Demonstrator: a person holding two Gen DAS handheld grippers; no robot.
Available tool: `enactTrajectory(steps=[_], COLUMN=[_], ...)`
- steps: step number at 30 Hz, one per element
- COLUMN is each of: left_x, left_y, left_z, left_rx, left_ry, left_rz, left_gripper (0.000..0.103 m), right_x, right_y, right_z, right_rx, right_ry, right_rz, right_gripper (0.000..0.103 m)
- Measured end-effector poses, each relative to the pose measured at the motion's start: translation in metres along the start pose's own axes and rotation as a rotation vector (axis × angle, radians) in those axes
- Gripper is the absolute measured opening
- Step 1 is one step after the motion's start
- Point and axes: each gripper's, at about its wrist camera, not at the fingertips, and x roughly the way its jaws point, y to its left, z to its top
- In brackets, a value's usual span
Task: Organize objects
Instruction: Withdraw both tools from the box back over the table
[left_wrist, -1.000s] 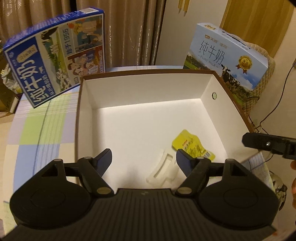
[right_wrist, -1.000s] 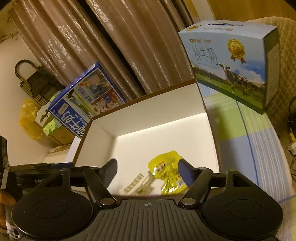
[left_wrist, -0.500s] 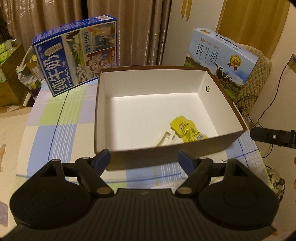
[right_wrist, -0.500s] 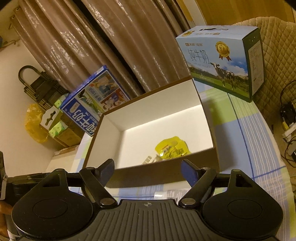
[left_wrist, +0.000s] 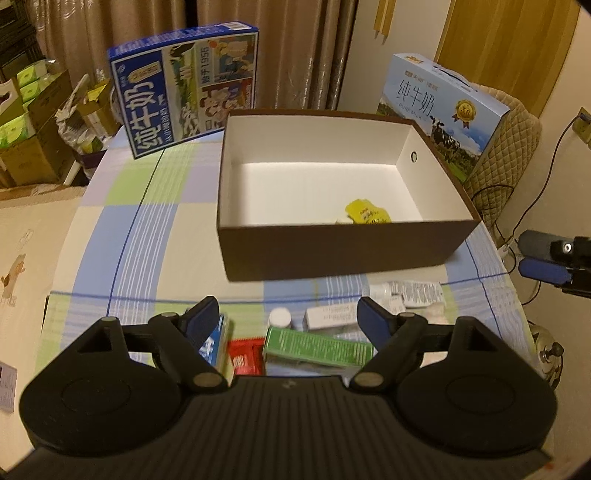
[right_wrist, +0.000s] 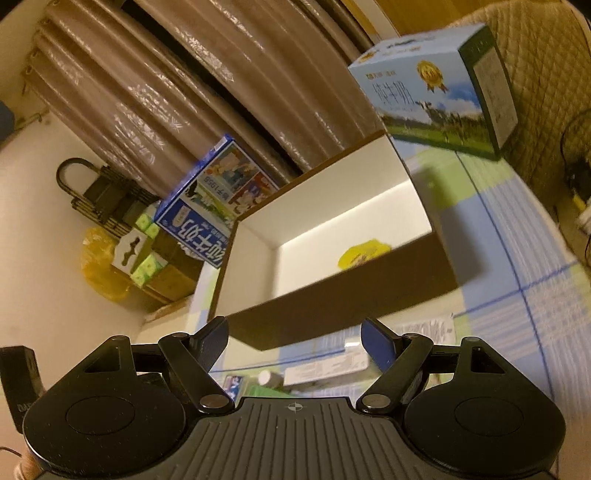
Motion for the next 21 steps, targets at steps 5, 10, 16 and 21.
enactTrajectory(steps=[5,10,16,21], left_x=[-0.007,-0.012,-0.018,-0.021], left_y=[0.003,0.006,0.012,0.016], left_z=[-0.019,-0.034,-0.05,-0.062], left_rx=[-0.012,-0.021,-0.042,-0.052], left_ry=[0.015,0.029,0.038,0.039], left_rz=[0.0,0.003,0.012,0.015], left_gripper=[0.079,0.079,0.079,0.079], right_x=[-0.004,-0.009,-0.016,-0.018], right_y=[-0.001,-0.002,-0.003,-0.007], right_z=[-0.013,-0.026,-0.04,-0.051], right_rx=[0.003,-0.007,-0.01,-0.018], right_ry=[0.028,0.04,0.036,0.045], right_rz=[-0.03,-0.059,-0.085,-0.094], right_gripper=[0.076,0.077,0.078,0.079])
